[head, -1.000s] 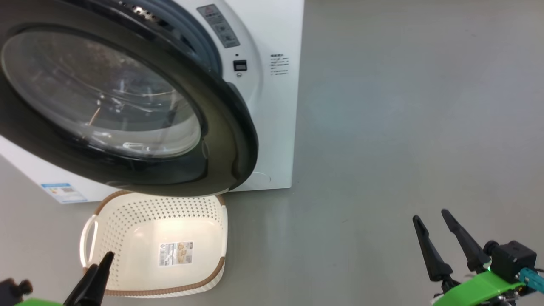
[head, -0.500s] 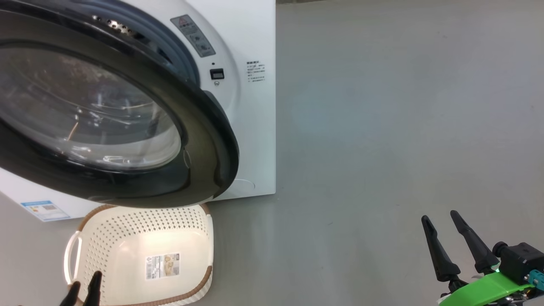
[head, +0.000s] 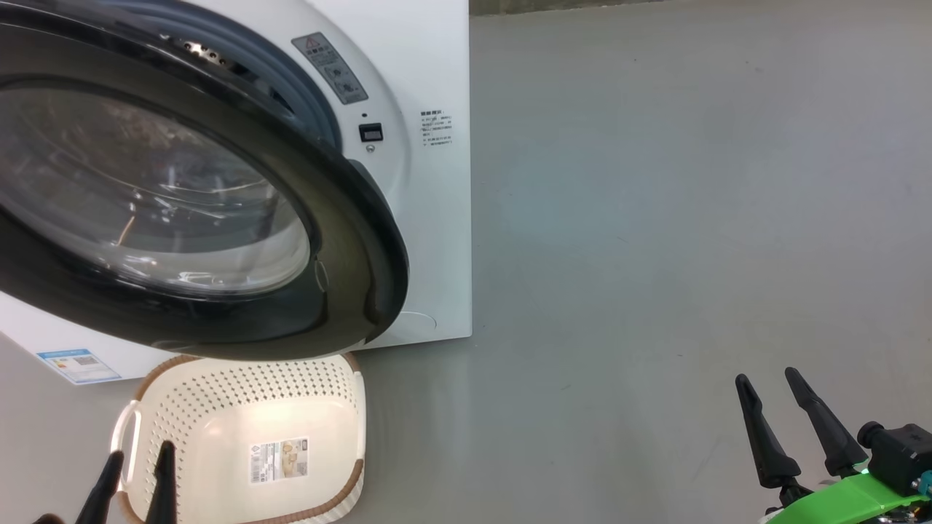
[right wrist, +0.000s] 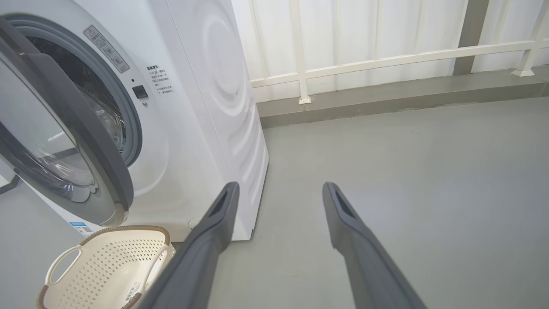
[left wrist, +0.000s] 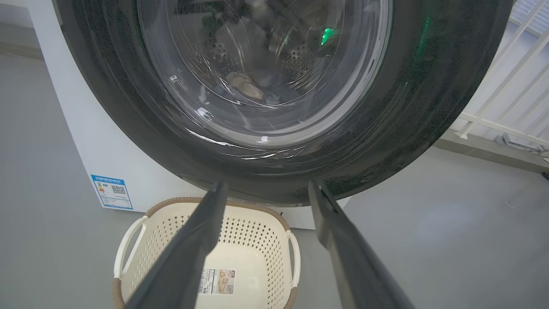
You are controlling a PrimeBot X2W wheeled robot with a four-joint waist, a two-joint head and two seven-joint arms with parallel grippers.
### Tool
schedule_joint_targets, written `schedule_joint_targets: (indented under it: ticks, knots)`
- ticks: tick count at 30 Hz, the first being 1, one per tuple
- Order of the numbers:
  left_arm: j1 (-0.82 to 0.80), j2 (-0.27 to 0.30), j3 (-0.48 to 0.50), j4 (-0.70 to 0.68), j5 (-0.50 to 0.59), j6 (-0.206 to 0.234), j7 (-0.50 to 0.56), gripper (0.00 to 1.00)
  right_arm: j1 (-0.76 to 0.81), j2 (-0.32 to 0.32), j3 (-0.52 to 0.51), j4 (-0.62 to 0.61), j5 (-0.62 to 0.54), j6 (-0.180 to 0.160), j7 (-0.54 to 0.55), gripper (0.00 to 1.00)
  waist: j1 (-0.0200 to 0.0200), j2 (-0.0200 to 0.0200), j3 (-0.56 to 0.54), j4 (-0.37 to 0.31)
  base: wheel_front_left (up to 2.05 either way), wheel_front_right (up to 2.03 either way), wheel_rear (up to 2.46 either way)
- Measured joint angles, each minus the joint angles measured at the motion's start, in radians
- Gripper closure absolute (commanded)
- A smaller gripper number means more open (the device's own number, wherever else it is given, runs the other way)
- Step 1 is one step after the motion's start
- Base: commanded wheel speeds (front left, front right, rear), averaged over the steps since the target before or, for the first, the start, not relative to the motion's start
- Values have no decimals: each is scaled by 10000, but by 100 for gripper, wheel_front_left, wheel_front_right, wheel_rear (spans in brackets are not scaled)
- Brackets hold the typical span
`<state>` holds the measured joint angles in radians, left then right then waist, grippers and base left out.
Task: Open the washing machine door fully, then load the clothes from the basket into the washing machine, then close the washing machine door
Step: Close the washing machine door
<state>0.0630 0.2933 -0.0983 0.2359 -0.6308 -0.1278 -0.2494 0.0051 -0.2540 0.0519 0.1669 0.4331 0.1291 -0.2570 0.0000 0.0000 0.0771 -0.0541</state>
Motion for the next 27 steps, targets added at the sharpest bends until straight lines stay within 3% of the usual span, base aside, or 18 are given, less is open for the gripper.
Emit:
schedule_joint_targets:
  ticks: [11,25,26,27]
  knots:
    - [362,-997,874,-508,2090,0,-2,0,-2,36,10,25,0,0,0,0,0,0,-23,49,0,0,0]
    - [357,-1150,978,-569,2159,0,-2,0,-47,199,73,-52,113,0,0,0,0,0,-31,175,0,0,0]
    - [354,-1154,972,-573,2159,0,-2,0,-53,205,123,-65,115,0,0,4,0,0,-30,202,0,0,0]
    - [351,-1164,965,-575,2159,0,-2,0,-72,209,203,-63,125,0,0,29,0,0,-28,234,0,0,0]
